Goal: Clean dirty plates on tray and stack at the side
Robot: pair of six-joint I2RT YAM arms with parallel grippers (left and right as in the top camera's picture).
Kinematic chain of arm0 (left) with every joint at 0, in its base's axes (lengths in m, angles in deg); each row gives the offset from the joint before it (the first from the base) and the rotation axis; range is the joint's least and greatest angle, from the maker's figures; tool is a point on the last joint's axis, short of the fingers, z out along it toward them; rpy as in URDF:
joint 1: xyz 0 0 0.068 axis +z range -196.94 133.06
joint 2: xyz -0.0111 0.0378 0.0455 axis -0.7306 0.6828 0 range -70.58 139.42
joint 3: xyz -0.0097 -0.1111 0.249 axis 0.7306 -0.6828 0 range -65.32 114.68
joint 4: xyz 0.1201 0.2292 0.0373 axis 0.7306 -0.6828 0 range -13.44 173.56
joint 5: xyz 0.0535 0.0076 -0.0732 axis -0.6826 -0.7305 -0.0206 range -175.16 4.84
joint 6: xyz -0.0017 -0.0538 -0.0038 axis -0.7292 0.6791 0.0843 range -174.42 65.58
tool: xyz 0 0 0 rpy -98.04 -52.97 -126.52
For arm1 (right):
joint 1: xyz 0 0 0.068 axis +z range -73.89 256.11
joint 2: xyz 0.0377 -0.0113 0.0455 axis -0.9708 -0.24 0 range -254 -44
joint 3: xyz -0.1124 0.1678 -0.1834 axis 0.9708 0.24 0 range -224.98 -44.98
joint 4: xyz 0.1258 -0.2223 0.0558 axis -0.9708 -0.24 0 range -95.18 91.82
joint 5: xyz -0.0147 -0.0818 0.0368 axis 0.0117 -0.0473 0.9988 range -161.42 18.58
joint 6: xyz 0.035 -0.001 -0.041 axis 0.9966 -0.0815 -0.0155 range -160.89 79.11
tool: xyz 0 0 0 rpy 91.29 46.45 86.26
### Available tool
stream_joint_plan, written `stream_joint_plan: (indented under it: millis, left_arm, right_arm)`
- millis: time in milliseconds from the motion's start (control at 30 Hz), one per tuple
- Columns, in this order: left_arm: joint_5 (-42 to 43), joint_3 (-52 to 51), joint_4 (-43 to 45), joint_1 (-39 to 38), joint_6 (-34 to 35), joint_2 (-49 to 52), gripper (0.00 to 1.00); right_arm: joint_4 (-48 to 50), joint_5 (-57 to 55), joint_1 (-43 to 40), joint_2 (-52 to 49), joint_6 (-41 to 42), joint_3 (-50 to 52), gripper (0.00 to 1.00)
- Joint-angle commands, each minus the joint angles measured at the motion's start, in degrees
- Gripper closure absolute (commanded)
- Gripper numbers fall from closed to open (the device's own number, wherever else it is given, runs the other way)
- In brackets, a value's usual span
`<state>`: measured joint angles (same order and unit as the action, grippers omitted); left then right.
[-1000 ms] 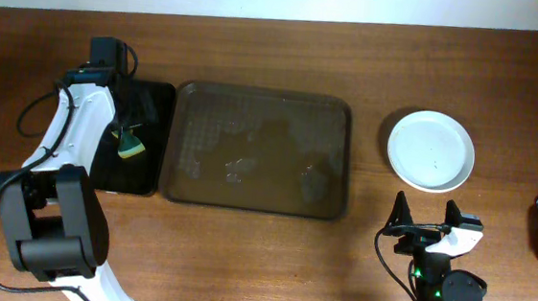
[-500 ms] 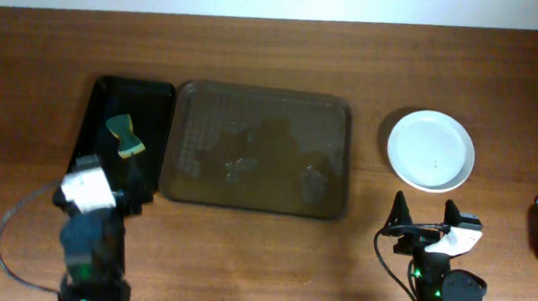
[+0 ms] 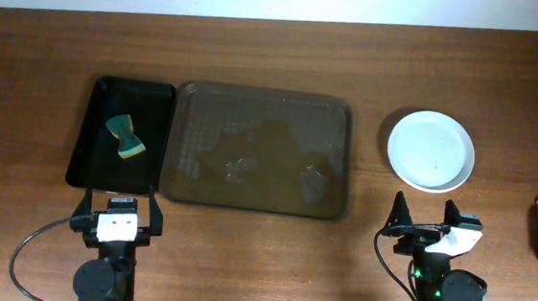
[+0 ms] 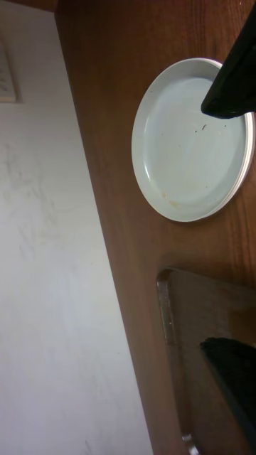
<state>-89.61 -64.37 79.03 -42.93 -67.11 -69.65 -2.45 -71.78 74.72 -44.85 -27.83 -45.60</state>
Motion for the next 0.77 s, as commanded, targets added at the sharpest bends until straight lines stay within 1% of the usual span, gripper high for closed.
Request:
stream_joint_plan:
  millis: [0, 733]
  left_arm:
    - [0.63, -0.44, 0.11, -0.22, -1.11, -0.63, 0.01]
    - [0.63, -0.44, 0.11, -0.22, -1.11, -0.63, 0.01]
  right_arm:
    - [-0.31, 0.11, 0.26, 0.33, -0.42, 0.31, 0.01]
    - [-0.31, 0.09, 0.26, 0.33, -0.42, 0.31, 0.02]
